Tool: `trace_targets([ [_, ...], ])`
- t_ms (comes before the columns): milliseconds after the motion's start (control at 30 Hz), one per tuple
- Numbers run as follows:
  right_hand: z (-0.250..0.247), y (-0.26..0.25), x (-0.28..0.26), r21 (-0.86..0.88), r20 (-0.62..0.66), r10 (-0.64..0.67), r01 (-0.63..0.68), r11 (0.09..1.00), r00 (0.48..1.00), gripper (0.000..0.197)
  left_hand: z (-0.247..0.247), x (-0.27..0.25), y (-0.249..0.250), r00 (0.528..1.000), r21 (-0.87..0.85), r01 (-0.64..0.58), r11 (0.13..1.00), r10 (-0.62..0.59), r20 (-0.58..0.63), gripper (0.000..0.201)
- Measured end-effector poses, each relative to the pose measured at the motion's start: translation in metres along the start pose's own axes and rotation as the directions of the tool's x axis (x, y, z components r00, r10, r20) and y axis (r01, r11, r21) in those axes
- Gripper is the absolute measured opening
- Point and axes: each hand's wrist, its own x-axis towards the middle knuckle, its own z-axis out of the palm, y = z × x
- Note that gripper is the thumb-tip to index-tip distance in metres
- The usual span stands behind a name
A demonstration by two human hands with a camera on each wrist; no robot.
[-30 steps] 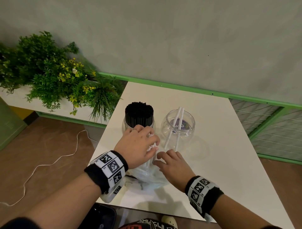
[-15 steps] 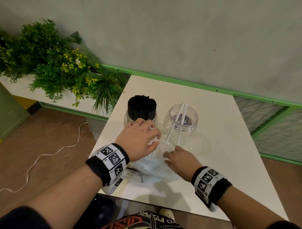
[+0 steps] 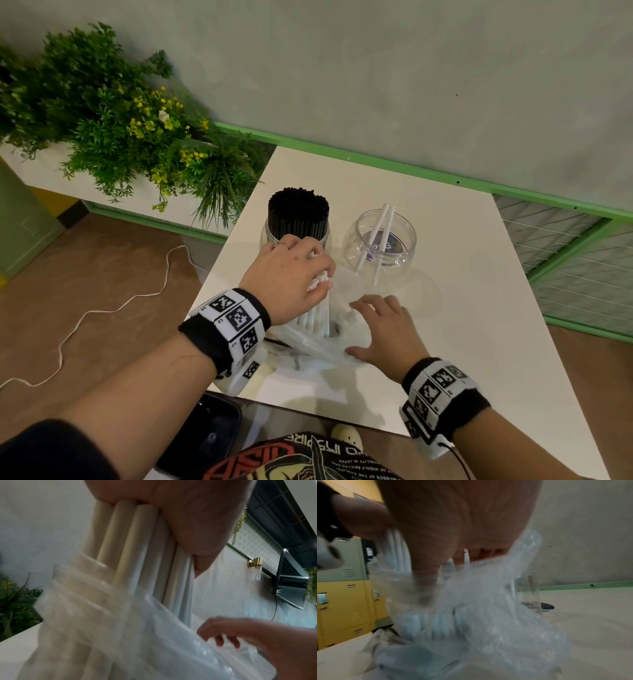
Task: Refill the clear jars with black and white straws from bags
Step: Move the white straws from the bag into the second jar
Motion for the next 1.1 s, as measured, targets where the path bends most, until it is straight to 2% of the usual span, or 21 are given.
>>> trace_targets([
  [67,0.0,0.0,-0.011,-0.109,-0.231,-0.176,0.154,0.982,0.957,0.056,0.0,0.0,0.0,1.0,-0.002,0.01,1.0,-0.01,0.002,0.023],
  [100,0.003,-0.002,-0.015,-0.175,-0.262,-0.28,0.239,0.955,0.924,0.047,0.0,0.0,0.001,1.0,0.0,0.012,1.0,-0.012,0.002,0.023],
  [167,0.011,-0.005,-0.02,-0.277,-0.182,-0.408,0.352,0.894,0.895,0.041,0.001,0.0,0.002,1.0,0.003,0.015,1.0,-0.015,-0.001,0.022],
  [233,0.016,-0.012,-0.019,-0.287,-0.036,-0.345,0.321,0.902,0.938,0.052,0.001,0.0,0.004,1.0,0.005,0.017,1.0,-0.017,-0.001,0.023],
  [300,0.017,-0.017,-0.013,-0.291,0.115,-0.203,0.228,0.929,0.972,0.077,0.001,-0.001,0.005,1.0,0.006,0.016,1.0,-0.016,-0.002,0.023],
  [400,0.019,-0.011,0.001,-0.224,0.319,-0.024,0.1,0.969,0.948,0.109,0.0,-0.001,0.005,1.0,-0.003,0.008,1.0,-0.008,0.009,0.024],
  [500,0.035,-0.001,0.016,-0.14,0.375,0.025,0.03,0.99,0.927,0.119,0.001,-0.001,0.009,1.0,0.008,-0.011,1.0,0.011,0.016,0.024],
  [600,0.056,0.007,0.019,0.181,0.344,-0.019,-0.046,0.982,0.939,0.112,0.001,0.0,0.008,1.0,-0.003,-0.008,1.0,0.008,0.015,0.024],
  [667,0.064,0.015,0.015,0.432,0.255,0.011,-0.124,0.893,0.967,0.095,0.0,-0.001,0.003,1.0,-0.016,0.0,1.0,0.001,0.018,0.024],
  [733,0.07,0.023,0.009,0.566,0.197,0.138,-0.228,0.792,0.971,0.078,-0.001,-0.002,0.0,1.0,-0.03,0.003,1.0,-0.002,0.023,0.024],
  [833,0.077,0.029,0.005,0.681,0.275,0.318,-0.417,0.601,0.907,0.066,-0.002,-0.003,0.0,0.999,-0.038,-0.001,0.999,0.002,0.035,0.024],
  [900,0.077,0.032,0.009,0.731,0.313,0.354,-0.461,0.503,0.881,0.055,-0.002,-0.003,0.001,0.999,-0.038,-0.004,0.999,0.005,0.033,0.024],
  [967,0.074,0.034,0.011,0.79,0.281,0.409,-0.451,0.416,0.868,0.038,-0.001,-0.003,0.001,1.0,-0.033,-0.007,0.999,0.008,0.022,0.023],
  [1000,0.07,0.033,0.011,0.798,0.239,0.448,-0.437,0.414,0.861,0.031,0.0,-0.003,0.0,1.0,-0.033,-0.008,0.999,0.008,0.014,0.023],
  [1033,0.067,0.033,0.009,0.759,0.17,0.484,-0.427,0.491,0.858,0.028,0.0,-0.003,0.0,1.0,-0.033,-0.008,0.999,0.008,0.009,0.023],
  [1100,0.059,0.032,0.001,0.474,0.063,0.475,-0.446,0.759,0.877,0.035,0.001,-0.004,0.0,1.0,-0.033,-0.005,0.999,0.006,0.007,0.022],
])
